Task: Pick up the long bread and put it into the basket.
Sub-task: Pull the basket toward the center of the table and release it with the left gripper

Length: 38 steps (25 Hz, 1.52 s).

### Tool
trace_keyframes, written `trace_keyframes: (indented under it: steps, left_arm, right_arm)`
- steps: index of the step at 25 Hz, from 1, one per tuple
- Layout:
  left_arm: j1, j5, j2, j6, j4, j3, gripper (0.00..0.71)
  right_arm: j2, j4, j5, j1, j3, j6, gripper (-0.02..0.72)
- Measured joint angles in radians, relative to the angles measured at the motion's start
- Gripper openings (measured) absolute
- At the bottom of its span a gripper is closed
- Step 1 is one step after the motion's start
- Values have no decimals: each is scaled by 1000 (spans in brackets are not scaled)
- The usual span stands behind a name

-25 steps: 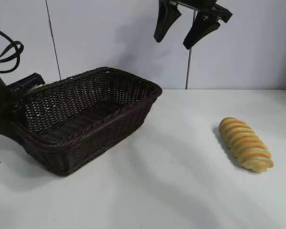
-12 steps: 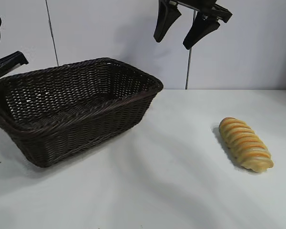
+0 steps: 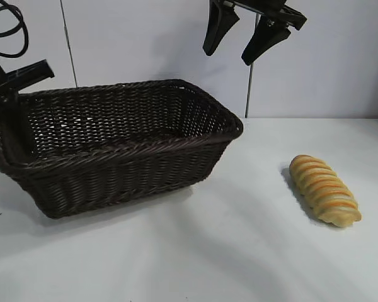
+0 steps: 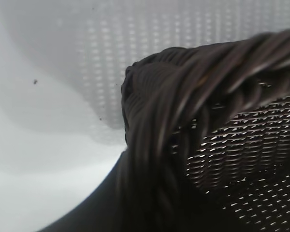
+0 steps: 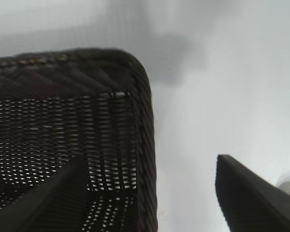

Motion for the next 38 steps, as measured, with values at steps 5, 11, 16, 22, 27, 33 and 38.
trace_keyframes:
  steps: [5,11,16,22,27,33,38]
  left_arm:
    - [-32,60,64,79,0,-97,102]
    - [-71,94,137,116,1,-183,102]
    - [-77,94,180,120,-8,-217,102]
    - [-77,60,214,121,-11,-219,102]
    - [-77,55,221,124,-12,-219,102]
    - [-77,55,221,125,-20,-219,160]
    - [-77,55,221,125,-17,-222,493]
  right_arm:
    - [0,0,0,0,0,0,536]
    - [0,0,0,0,0,0,536]
    - [0,0,0,0,0,0,536]
    - [0,0,0,0,0,0,536]
    - [0,0,0,0,0,0,536]
    - [0,0,0,0,0,0,536]
    - [0,0,0,0,0,0,536]
